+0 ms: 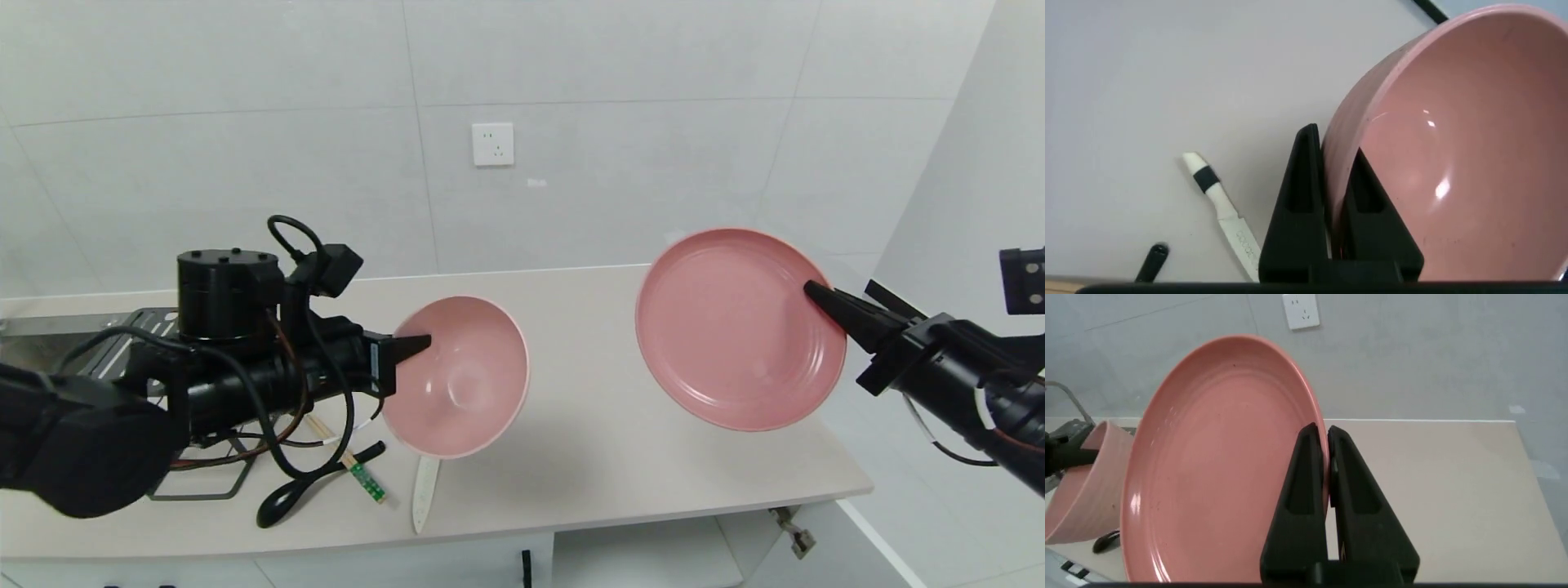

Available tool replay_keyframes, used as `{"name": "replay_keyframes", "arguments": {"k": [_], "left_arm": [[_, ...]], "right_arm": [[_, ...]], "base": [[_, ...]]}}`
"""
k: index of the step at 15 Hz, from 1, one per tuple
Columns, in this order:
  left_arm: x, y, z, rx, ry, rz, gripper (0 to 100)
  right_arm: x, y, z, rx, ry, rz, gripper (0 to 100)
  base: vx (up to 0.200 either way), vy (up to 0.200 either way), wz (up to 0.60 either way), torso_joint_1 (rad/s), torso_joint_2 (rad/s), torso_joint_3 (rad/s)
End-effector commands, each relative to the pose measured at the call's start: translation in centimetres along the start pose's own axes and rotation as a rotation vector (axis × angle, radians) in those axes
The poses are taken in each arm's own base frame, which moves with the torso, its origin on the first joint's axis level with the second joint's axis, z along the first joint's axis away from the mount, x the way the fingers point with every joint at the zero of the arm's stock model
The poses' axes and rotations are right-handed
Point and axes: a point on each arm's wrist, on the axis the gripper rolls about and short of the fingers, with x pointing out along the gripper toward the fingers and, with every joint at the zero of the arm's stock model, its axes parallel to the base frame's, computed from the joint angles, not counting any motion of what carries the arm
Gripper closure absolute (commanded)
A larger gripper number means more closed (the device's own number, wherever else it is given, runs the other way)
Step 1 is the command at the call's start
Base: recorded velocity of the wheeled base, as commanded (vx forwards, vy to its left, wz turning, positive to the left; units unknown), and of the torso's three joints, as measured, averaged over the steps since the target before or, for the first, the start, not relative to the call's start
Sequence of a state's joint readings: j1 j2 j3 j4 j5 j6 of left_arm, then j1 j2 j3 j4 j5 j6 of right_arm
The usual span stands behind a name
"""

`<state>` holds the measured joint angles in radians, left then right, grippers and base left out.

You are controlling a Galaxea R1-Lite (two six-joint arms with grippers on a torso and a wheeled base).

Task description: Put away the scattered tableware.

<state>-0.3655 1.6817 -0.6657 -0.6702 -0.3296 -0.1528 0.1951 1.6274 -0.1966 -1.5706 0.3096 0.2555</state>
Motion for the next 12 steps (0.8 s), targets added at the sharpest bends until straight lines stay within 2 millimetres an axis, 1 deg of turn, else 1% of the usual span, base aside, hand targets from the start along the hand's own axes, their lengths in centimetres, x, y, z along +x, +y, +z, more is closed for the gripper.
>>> {"name": "replay_keyframes", "arguments": {"k": [1,2,3,4,5,7,8,9,10,11,12], "left_arm": [[-2.6,-0.5,-0.6,0.013,-0.063,0.001,100],[-3.4,-0.7,-1.3,-0.033,-0.127,-0.010,100],[-3.8,-0.8,-1.3,-0.055,-0.163,-0.023,100],[-4.5,-1.0,-1.8,-0.060,-0.209,-0.047,100],[-4.9,-1.3,-2.5,-0.021,-0.228,-0.052,100],[-6.7,-1.7,-4.7,0.032,-0.257,-0.060,100],[-7.3,-1.9,-5.5,0.034,-0.254,-0.062,100],[-7.6,-1.8,-5.9,0.033,-0.251,-0.050,100],[-7.8,-1.6,-6.0,0.073,-0.253,-0.033,100],[-7.9,-1.0,-6.1,0.140,-0.249,0.013,100],[-8.5,-0.6,-6.5,0.174,-0.249,0.034,100]], "right_arm": [[-0.9,0.7,0.1,0.001,0.003,0.018,100],[-1.9,1.4,0.4,-0.019,-0.013,0.035,100],[-1.9,1.3,0.5,-0.027,-0.014,0.032,100],[-2.1,1.3,0.4,-0.053,-0.010,0.026,100],[-2.1,1.1,0.3,-0.071,-0.009,0.017,100],[-2.3,1.2,0.2,-0.077,-0.004,0.018,100],[-2.2,1.3,0.2,-0.073,-0.003,0.025,100],[-2.0,1.8,0.1,-0.070,0.001,0.053,100],[-1.8,2.5,0.0,-0.066,0.006,0.093,100],[-1.3,3.1,-0.1,-0.065,0.005,0.125,100],[-0.8,3.4,-0.4,-0.058,0.017,0.146,100]], "base": [[0.000,0.000,0.00,0.000,0.00,0.000],[0.000,0.000,0.00,0.000,0.00,0.000],[0.000,0.000,0.00,0.000,0.00,0.000],[0.000,0.000,0.00,0.000,0.00,0.000],[0.000,0.000,0.00,0.000,0.00,0.000],[0.000,0.000,0.00,0.000,0.00,0.000],[0.000,0.000,0.00,0.000,0.00,0.000],[0.000,0.000,0.00,0.000,0.00,0.000],[0.000,0.000,0.00,0.000,0.00,0.000],[0.000,0.000,0.00,0.000,0.00,0.000],[0.000,0.000,0.00,0.000,0.00,0.000]]}}
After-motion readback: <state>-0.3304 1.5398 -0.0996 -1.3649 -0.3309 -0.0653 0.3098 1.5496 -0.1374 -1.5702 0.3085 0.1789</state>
